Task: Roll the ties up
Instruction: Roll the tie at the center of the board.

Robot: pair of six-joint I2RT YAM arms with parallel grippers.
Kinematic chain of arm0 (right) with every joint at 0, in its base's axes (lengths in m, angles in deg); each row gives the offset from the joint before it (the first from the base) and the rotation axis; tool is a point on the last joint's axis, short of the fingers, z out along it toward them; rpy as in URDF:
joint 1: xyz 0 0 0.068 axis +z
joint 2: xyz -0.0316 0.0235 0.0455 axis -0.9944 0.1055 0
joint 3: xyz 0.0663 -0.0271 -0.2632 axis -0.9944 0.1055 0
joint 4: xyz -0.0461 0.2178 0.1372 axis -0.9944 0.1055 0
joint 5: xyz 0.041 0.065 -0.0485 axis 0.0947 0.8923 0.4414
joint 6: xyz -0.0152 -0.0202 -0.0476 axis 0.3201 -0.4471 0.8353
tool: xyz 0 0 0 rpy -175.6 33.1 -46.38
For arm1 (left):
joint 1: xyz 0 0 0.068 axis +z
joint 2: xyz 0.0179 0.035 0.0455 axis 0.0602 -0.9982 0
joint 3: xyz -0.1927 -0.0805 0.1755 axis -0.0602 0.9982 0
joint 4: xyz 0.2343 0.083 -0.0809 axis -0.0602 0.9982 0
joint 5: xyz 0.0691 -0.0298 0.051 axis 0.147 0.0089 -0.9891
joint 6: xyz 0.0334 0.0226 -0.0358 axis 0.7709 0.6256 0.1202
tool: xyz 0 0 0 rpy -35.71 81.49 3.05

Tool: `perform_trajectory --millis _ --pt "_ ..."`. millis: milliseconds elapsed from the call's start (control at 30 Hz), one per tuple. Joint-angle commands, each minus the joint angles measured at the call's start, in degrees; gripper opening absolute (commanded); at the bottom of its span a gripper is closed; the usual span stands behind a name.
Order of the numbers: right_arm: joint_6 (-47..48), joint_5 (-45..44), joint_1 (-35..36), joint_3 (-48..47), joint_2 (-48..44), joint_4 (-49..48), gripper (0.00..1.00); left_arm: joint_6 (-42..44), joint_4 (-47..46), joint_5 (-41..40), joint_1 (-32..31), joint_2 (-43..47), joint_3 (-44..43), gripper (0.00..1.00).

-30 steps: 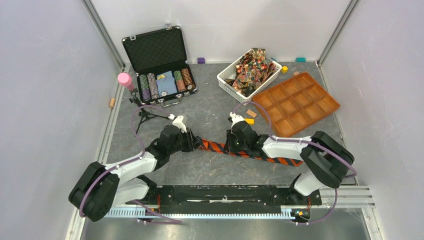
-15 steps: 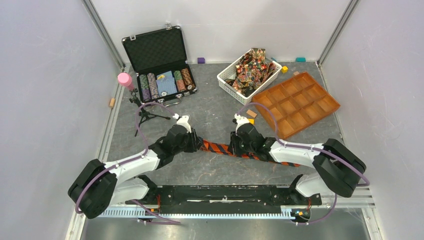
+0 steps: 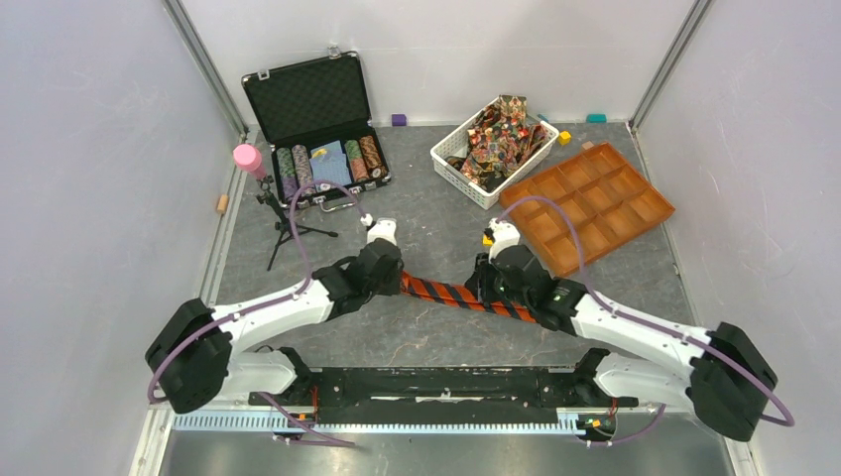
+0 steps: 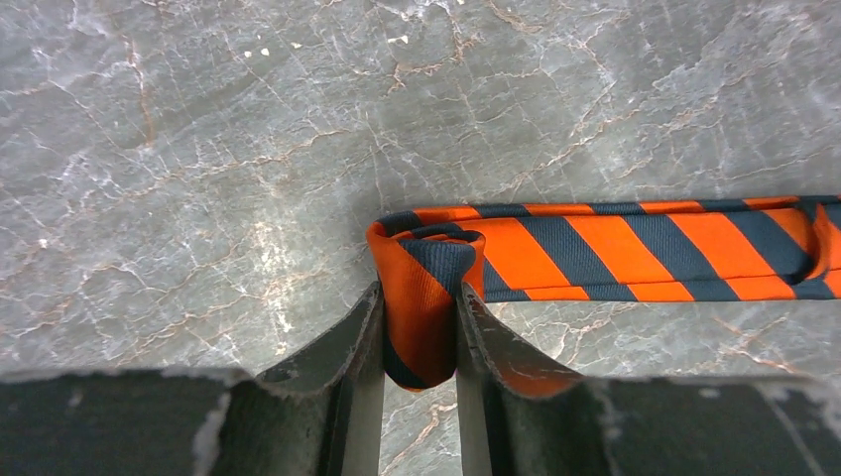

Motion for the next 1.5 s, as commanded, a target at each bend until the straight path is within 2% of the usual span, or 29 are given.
perform_trajectory --millis 0,200,433,933,1033,1300,1467 --pt "1.6 -5.1 -0.1 0.22 -6.26 4.51 0.31 2.99 9.73 -10.92 -3.22 -3.48 -6.37 0.31" --pt "1.7 -7.58 -0.15 0.12 -13.3 8.43 0.32 3.2 18.25 -20.44 -8.44 -11.77 -13.34 0.3" --pt "1.44 -8.85 -0.11 0.13 -17.0 10.7 0.33 1.71 26.87 -30.17 -13.38 -21.42 -20.54 0.3" --pt "-0.45 -15.27 -0.16 -0.63 -27.53 17.64 0.37 -2.79 39.69 -39.11 -22.04 -38.6 -33.62 0.32" --pt "-0.47 -15.59 -0.15 -0.92 -28.07 18.97 0.38 -4.3 42.35 -40.25 -23.24 -42.0 -35.96 0.35" --pt "-1.0 -15.52 -0.18 -0.36 -28.86 20.08 0.39 -6.25 43.76 -39.9 -24.58 -43.45 -37.96 0.54" --pt "-1.36 -15.47 -0.14 -0.3 -29.14 20.37 0.4 -5.91 43.81 -38.64 -25.48 -44.12 -40.23 0.57"
